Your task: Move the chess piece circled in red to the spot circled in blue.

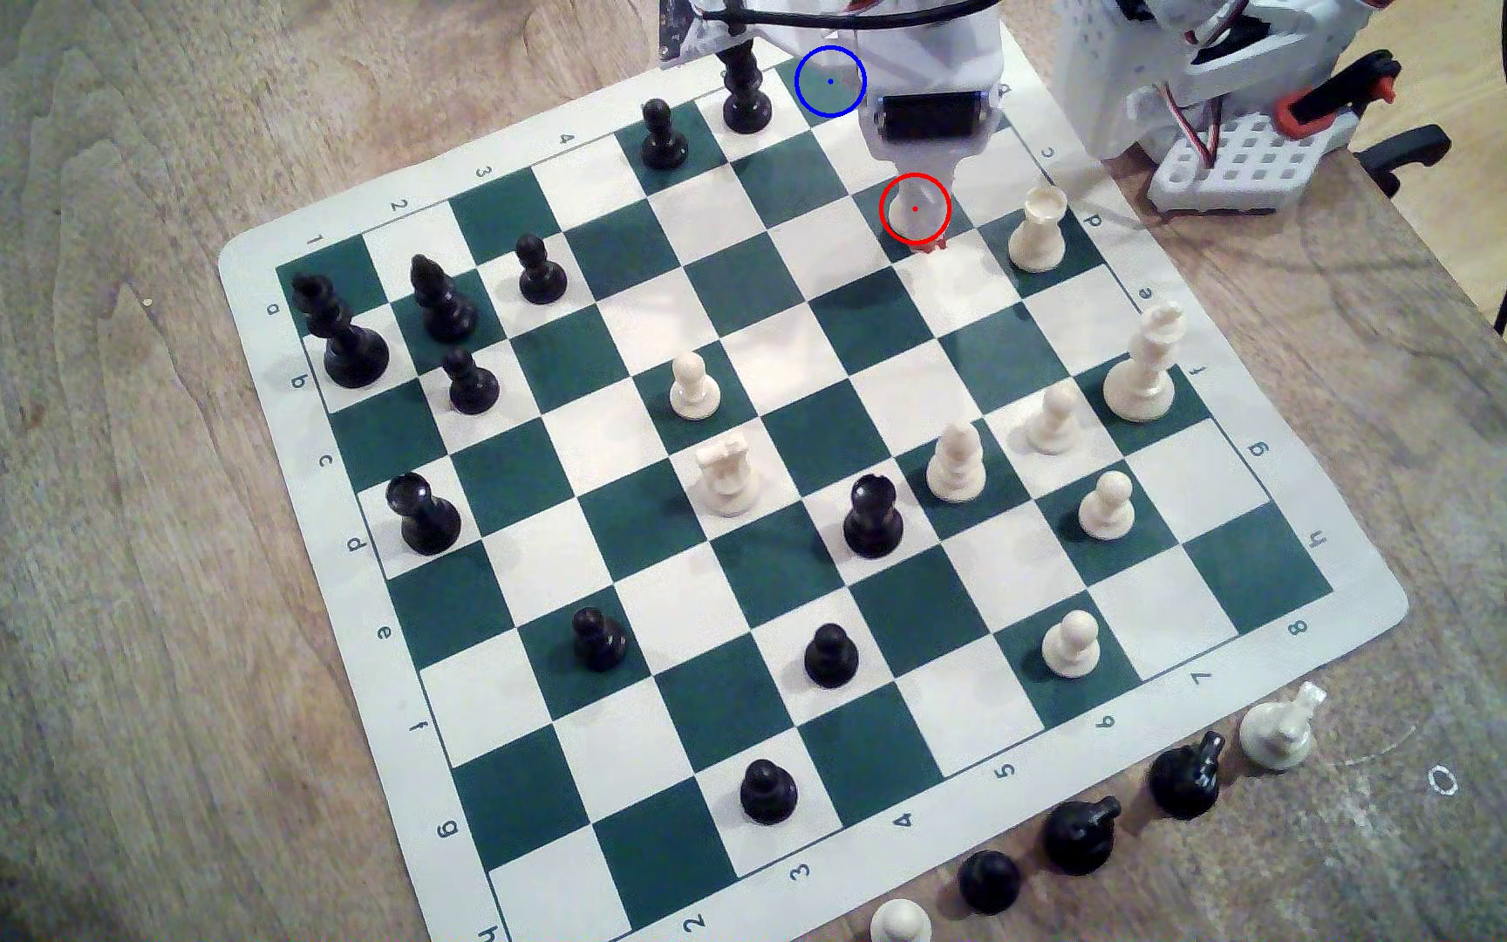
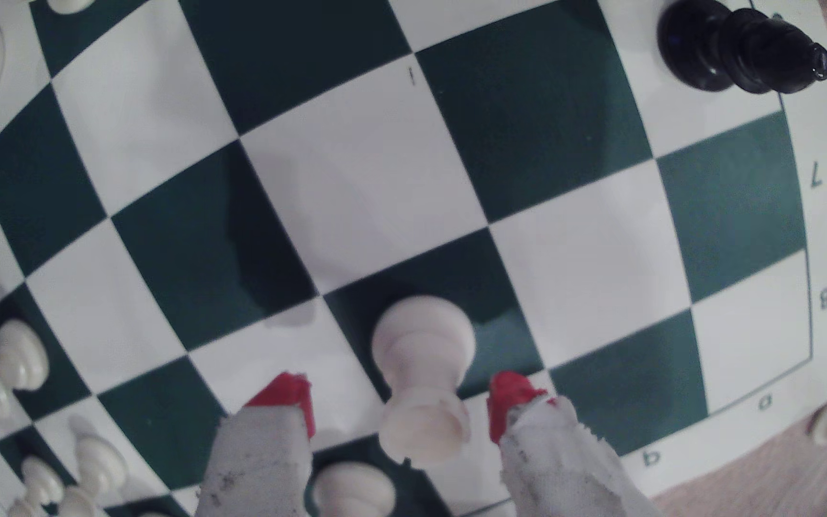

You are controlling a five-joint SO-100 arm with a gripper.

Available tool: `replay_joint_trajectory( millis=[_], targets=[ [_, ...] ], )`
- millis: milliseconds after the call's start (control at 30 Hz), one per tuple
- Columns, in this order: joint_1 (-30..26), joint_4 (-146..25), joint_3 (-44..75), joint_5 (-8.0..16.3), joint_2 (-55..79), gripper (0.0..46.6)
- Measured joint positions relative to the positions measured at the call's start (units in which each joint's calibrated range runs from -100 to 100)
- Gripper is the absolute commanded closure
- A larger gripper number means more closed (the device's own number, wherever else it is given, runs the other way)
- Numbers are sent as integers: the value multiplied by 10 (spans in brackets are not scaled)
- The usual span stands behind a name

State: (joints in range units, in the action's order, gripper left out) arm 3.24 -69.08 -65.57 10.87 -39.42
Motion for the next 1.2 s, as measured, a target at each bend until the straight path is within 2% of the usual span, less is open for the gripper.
replay_joint_trajectory(
  millis=[100, 233, 633, 833, 967, 1000, 1100, 1167, 1200],
  targets=[
    [2, 0, 0, 0, 0, 431],
    [1, 0, 0, 0, 0, 457],
    [1, -18, 2, 0, -56, 464],
    [10, -66, 57, -5, -101, 464],
    [52, -88, 104, -23, -94, 464],
    [85, -92, 123, -32, -86, 464],
    [125, -91, 144, -53, -74, 464],
    [181, -79, 150, -66, -60, 464],
    [192, -76, 150, -71, -58, 464]
  ],
)
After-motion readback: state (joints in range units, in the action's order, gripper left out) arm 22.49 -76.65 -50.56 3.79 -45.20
